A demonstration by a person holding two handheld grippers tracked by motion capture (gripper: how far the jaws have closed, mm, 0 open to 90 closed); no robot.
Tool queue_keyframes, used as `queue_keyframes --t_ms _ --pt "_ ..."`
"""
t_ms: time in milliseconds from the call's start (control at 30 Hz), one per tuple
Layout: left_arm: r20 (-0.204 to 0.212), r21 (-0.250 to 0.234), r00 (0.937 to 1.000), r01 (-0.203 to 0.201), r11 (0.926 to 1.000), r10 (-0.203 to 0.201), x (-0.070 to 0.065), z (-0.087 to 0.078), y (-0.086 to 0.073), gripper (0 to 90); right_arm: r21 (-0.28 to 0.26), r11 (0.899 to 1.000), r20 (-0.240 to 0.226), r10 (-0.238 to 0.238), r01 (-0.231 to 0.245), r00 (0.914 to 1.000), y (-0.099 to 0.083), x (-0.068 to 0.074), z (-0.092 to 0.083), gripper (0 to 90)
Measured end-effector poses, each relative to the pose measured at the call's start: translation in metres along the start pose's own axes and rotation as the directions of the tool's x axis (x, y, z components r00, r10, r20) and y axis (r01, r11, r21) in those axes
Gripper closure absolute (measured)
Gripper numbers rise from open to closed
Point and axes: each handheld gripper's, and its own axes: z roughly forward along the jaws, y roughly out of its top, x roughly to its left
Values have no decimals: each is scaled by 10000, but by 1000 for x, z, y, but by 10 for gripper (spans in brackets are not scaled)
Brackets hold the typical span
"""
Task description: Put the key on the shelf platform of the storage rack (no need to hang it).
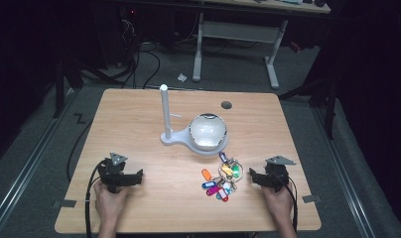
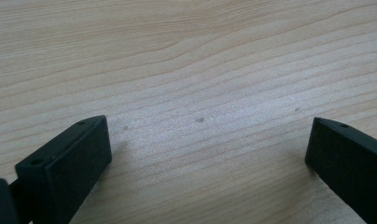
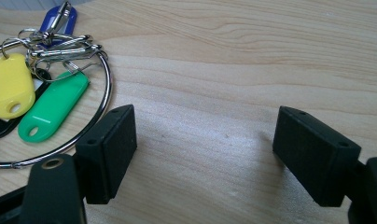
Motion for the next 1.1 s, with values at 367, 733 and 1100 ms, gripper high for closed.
queue_keyframes --t_ms 367,733,1100 --pt "2 -2 10000 -7 10000 7 0 0 0 6 1 10000 36 62 -62 10000 0 0 0 227" --pt "3 -4 10000 -9 10000 9 0 0 0 6 13 10000 48 30 -30 10000 0 -1 -3 318" --pt "0 -5 10000 0 10000 0 0 0 0 6 -232 9997 -333 -19 11 9994 -3 0 -14 416"
